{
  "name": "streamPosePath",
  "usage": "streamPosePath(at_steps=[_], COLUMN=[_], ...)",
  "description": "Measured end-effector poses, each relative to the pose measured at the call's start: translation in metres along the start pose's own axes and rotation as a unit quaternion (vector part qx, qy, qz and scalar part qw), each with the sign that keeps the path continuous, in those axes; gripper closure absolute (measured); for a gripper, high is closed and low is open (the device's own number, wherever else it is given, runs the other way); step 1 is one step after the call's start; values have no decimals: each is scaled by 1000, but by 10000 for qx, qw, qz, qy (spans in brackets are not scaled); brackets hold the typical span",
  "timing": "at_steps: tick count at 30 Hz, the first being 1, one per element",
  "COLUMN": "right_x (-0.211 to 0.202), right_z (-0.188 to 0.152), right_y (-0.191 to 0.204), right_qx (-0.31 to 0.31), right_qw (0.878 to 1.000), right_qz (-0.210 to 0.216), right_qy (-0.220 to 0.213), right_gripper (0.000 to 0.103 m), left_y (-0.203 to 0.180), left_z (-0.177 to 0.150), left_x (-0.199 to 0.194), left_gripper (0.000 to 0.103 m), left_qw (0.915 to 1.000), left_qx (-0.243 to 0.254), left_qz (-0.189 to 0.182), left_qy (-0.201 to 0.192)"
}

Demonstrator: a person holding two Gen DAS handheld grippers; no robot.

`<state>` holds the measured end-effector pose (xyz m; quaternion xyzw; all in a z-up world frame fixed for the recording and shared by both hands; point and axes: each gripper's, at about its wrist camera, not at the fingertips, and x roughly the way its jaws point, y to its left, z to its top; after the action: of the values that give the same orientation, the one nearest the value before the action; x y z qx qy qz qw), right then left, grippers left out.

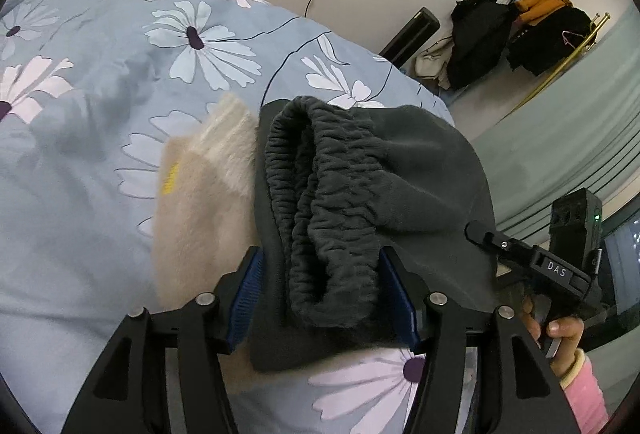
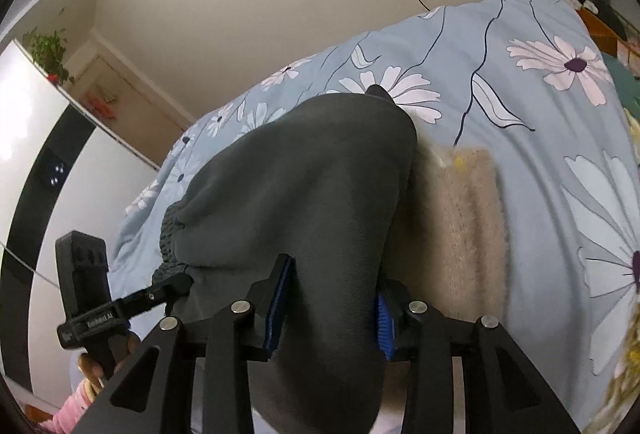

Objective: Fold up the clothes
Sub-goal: 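Carry the folded sweatpants with both grippers onto the beige fuzzy garment and release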

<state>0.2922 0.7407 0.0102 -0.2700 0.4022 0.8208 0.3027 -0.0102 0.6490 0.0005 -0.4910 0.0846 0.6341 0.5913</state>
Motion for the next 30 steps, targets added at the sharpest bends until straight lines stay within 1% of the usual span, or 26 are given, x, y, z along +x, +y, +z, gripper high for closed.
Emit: streamPosePath(at_steps=[3,4,6,7,9,11,14,17,18,19,22,23,25,30], right_x=[-20,-26,-34,-35,-25,-12,13,40,51,58,67,62,47,-3], right_z=[4,7,15,21,31,41,53,54,55,54,53,53,52,34], right_y=[13,17,25,31,43,53,62,47,41,36,28,29,35,58], right_qx=[-459,-559,-695,-742,-833,-926,-1072,-712,-550,-458,-266,-248,-252,-763], right_qw=[9983,9974,9961,9957,9954,9948,9926,9947,9944,9939,9926,9932,9947,9943], right_qz=[-331,-400,-450,-444,-387,-390,-578,-654,-742,-806,-919,-897,-826,-739], right_qy=[-119,-200,-321,-345,-276,-183,-35,347,513,603,742,695,557,51], right_gripper=[62,61,59,57,56,53,53,53,53,53,53,53,53,53], left_y=[-7,-13,-27,-35,-52,-60,-44,-27,-26,-25,-30,-32,-33,-46], left_z=[1,4,13,17,24,24,22,21,22,23,25,25,21,11], left_x=[-21,-27,-39,-40,-30,-11,20,35,38,40,43,39,25,-15], left_gripper=[42,42,42,42,41,41,42,42,42,42,42,42,42,42], left_qw=[9995,9990,9972,9967,9955,9932,9937,9947,9950,9953,9939,9937,9950,9951], left_qx=[160,244,423,509,779,1061,962,819,793,766,827,832,772,838], left_qz=[227,267,331,276,227,350,575,620,605,588,711,725,629,397], left_qy=[-139,-259,-528,-571,-492,-321,-28,37,53,73,180,184,77,-341])
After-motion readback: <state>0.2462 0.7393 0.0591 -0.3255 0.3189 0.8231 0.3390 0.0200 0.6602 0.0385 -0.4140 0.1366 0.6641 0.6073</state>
